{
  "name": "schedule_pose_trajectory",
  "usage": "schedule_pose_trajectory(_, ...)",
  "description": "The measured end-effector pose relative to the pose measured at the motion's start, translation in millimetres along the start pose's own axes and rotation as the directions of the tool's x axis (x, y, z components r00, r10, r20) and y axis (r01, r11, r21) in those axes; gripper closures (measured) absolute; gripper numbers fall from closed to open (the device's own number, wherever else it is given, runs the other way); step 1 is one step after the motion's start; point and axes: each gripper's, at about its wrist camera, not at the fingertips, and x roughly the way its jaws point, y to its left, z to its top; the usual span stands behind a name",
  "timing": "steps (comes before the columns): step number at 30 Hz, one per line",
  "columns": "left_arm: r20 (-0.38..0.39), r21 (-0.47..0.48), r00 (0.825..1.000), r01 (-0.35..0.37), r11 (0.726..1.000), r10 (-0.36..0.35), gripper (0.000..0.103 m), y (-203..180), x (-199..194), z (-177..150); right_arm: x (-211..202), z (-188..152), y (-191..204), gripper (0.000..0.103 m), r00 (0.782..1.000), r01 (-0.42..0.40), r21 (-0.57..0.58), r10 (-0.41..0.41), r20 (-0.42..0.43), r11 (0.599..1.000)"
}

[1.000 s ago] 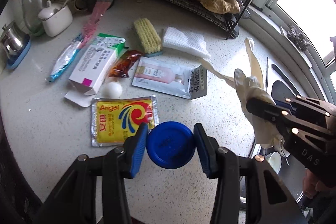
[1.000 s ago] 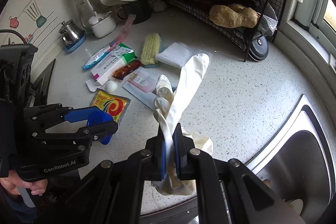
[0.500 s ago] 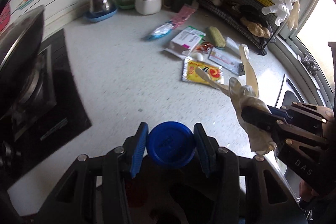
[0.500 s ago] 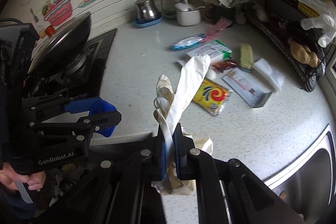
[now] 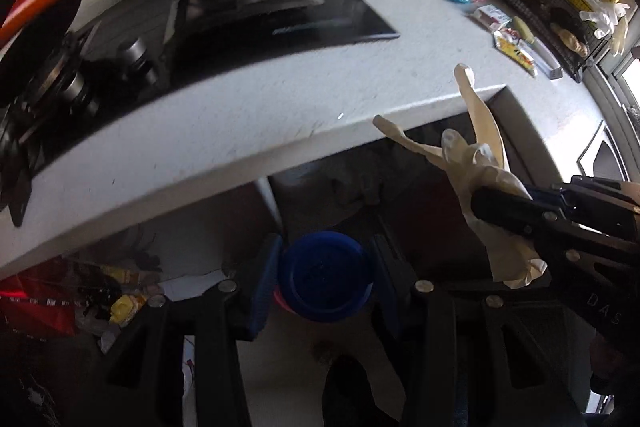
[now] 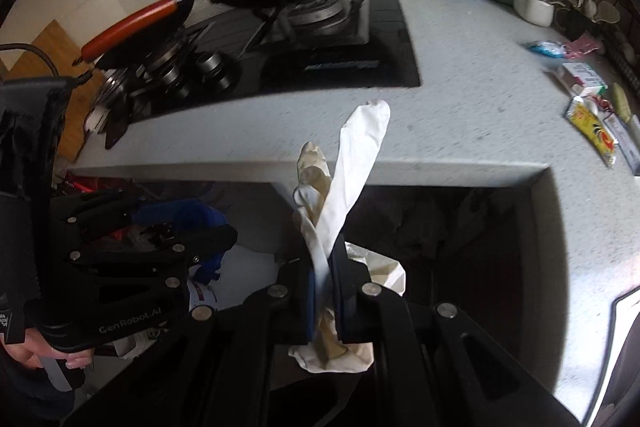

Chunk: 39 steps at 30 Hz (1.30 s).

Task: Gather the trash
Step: 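Carry gloves and blue cap down over the red bucket and release both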

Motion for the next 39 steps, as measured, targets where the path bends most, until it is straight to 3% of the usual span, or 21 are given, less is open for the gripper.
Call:
schedule_pose_trajectory(5, -0.062, -0.075, 0.998, 0.021, 0.997, -0.026, 0.061, 40, 41, -42, 51, -23, 37, 0.097, 0.996, -0.035, -0.045, 0.030, -0.088, 0.998)
schedule_pose_trajectory(9, -0.101, -0.108, 0.994, 0.027, 0.994, -0.038, 0.061, 57, 96, -66, 107, -40, 37, 0.097, 0.988, -0.035, -0.053, 0.026, -0.150, 0.998)
schedule_pose_trajectory(20, -0.174, -0.156, 0.982, 0.043, 0.987, -0.070, 0.061, 81, 283, -135, 277, -110, -15, 0.097, 0.970, -0.040, -0.081, 0.019, -0.241, 0.996)
schedule_pose_trajectory(26, -0.222, -0.171, 0.972, 0.043, 0.984, -0.081, 0.061, 73, 383, -165, 358, -153, -56, 0.097, 0.967, -0.012, -0.053, -0.002, -0.256, 0.999)
schedule_pose_trajectory(35, -0.240, -0.140, 0.966, 0.062, 0.988, -0.095, 0.061, 63, 453, -182, 414, -193, -91, 0.097, 0.962, 0.007, -0.025, -0.014, -0.272, 1.000)
schedule_pose_trajectory(39, -0.239, -0.135, 0.968, 0.051, 0.990, -0.082, 0.061, 59, 462, -182, 423, -206, -95, 0.097, 0.959, 0.005, -0.018, -0.010, -0.283, 1.000)
